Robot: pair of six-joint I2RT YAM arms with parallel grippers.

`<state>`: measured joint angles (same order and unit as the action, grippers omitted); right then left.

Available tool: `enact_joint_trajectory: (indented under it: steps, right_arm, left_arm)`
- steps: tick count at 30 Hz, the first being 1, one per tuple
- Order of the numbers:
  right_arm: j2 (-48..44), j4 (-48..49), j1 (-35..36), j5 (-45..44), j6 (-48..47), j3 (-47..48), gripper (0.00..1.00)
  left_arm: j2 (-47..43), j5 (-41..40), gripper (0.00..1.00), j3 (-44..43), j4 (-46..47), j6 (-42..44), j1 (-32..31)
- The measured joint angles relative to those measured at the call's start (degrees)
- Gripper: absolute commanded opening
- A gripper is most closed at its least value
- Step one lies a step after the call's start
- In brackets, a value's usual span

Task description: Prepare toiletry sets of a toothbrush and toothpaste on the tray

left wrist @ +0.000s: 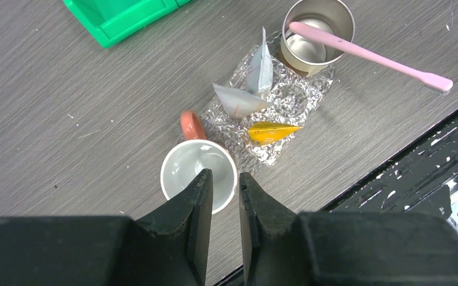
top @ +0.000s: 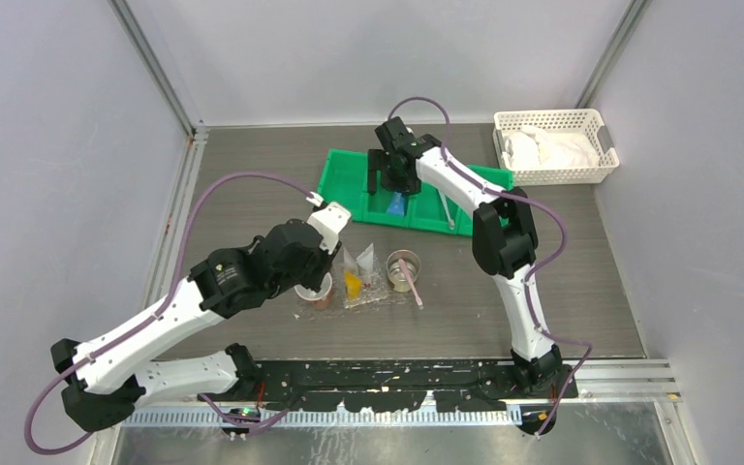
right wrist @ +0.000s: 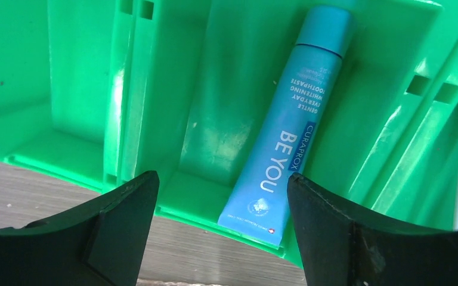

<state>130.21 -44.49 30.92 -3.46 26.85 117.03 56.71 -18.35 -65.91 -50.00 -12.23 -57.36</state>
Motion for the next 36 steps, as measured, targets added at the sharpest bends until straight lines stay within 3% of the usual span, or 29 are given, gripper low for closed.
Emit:
enact_joint_trajectory:
  steps: [19,32,36]
  right_arm:
    - [-1.66,-2.29,0.57,-17.94,-3.76,-4.15,0.83]
    - [0.81,-1.62,0.83,-23.69,-3.04,-4.11,0.74]
    - [1.14,-0.66,0.83,-23.54,-2.47,-4.42,0.67]
  left_arm:
    - [-2.99,-0.13,0.27,2.51,0.09,-0.46,0.02]
    - [-5.64,-0.11,0.28,3.58,0.22,-0.61,0.02]
    - [-6.60,-0.11,0.29,3.58,0.20,-0.63,0.02]
